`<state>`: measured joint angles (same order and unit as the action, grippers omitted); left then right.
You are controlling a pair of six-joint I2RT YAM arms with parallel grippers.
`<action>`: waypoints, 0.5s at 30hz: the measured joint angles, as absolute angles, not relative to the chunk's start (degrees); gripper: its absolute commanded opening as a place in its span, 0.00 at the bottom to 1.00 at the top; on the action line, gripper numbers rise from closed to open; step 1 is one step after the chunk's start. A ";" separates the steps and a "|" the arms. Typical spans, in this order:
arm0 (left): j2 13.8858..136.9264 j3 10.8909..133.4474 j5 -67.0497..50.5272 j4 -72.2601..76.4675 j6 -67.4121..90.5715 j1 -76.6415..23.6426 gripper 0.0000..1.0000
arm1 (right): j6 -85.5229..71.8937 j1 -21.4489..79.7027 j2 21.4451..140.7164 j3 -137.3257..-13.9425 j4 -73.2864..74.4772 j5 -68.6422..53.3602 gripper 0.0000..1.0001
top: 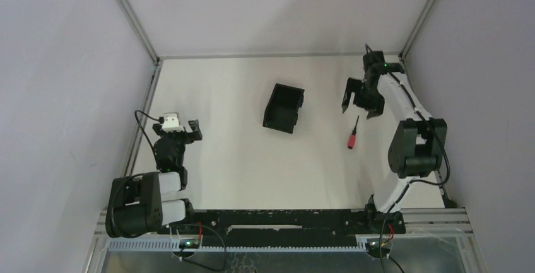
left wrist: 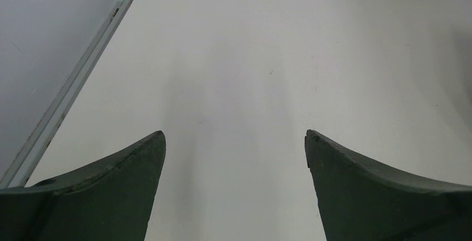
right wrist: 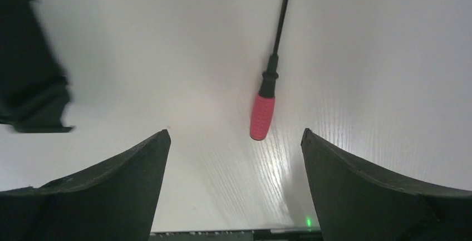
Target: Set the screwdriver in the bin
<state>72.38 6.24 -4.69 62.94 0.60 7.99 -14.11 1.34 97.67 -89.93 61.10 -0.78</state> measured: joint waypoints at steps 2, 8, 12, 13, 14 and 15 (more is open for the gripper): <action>72.38 6.24 -4.69 62.94 0.60 7.99 1.00 | -14.17 1.08 101.06 -85.84 60.51 -1.69 0.90; 72.38 6.24 -4.69 62.94 0.60 7.99 1.00 | -14.13 0.73 106.43 -76.42 55.37 -3.18 0.75; 72.38 6.24 -4.69 62.94 0.60 7.99 1.00 | -13.67 0.73 109.25 -72.60 51.81 -3.44 0.55; 72.38 6.24 -4.69 62.94 0.60 7.99 1.00 | -13.32 0.73 109.47 -72.58 51.75 -2.90 0.48; 72.38 6.24 -4.69 62.94 0.60 7.99 1.00 | -13.08 0.73 109.45 -72.53 51.64 -2.63 0.37; 72.38 6.24 -4.69 62.94 0.60 7.99 1.00 | -12.80 0.71 109.47 -72.51 51.70 -2.13 0.26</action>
<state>72.38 6.24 -4.69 62.94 0.60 7.99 -12.80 0.71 109.47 -72.51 51.70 -2.13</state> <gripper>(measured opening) 0.996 0.510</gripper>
